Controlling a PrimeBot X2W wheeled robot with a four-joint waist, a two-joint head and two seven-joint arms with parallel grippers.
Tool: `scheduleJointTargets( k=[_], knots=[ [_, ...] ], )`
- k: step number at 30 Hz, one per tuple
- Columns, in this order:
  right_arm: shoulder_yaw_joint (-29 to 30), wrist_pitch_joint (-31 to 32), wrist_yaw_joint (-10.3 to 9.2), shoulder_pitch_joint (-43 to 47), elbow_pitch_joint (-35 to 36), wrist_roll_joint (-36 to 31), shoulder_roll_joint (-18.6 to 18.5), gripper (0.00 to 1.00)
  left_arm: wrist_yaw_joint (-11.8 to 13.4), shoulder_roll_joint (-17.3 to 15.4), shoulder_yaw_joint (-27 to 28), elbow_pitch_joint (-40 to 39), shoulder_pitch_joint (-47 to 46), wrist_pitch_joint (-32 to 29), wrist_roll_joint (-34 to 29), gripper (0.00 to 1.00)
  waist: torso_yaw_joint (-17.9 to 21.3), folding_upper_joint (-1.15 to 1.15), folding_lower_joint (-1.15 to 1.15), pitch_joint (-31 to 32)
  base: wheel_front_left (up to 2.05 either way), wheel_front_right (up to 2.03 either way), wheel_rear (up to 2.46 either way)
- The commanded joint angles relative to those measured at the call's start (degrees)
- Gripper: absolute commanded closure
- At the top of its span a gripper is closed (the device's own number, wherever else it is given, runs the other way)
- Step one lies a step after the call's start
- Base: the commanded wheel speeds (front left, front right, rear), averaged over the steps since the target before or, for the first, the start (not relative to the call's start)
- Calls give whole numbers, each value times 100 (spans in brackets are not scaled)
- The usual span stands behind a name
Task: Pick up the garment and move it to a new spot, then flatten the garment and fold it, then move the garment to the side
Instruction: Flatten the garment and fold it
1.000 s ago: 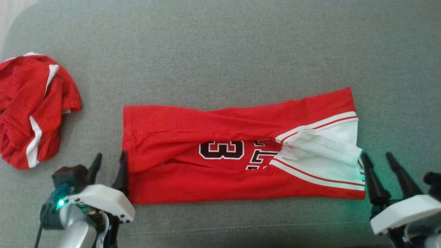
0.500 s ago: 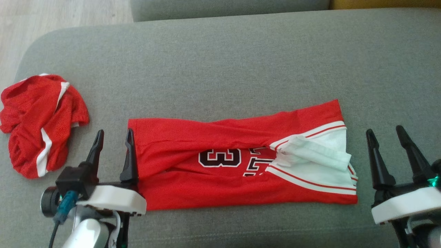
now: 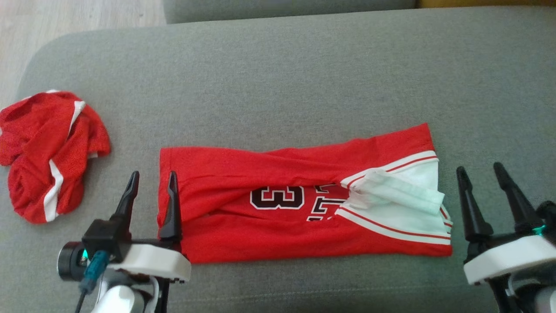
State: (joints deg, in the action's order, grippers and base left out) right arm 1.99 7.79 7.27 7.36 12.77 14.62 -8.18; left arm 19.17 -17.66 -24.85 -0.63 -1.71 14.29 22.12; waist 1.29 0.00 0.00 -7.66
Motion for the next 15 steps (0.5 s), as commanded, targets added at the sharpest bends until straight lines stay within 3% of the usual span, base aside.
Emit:
scheduleJointTargets(
  k=[1,15],
  knots=[
    [-94,45,22,-227,103,46,-126,0,23,-75,219,-216,-329,54,-60,0,-40,0,0,-63,0,0,0],
    [-158,85,22,-865,-1991,536,-585,0,-125,251,83,-218,-933,68,-288,0,-602,0,0,-768,0,0,0]
  ],
)
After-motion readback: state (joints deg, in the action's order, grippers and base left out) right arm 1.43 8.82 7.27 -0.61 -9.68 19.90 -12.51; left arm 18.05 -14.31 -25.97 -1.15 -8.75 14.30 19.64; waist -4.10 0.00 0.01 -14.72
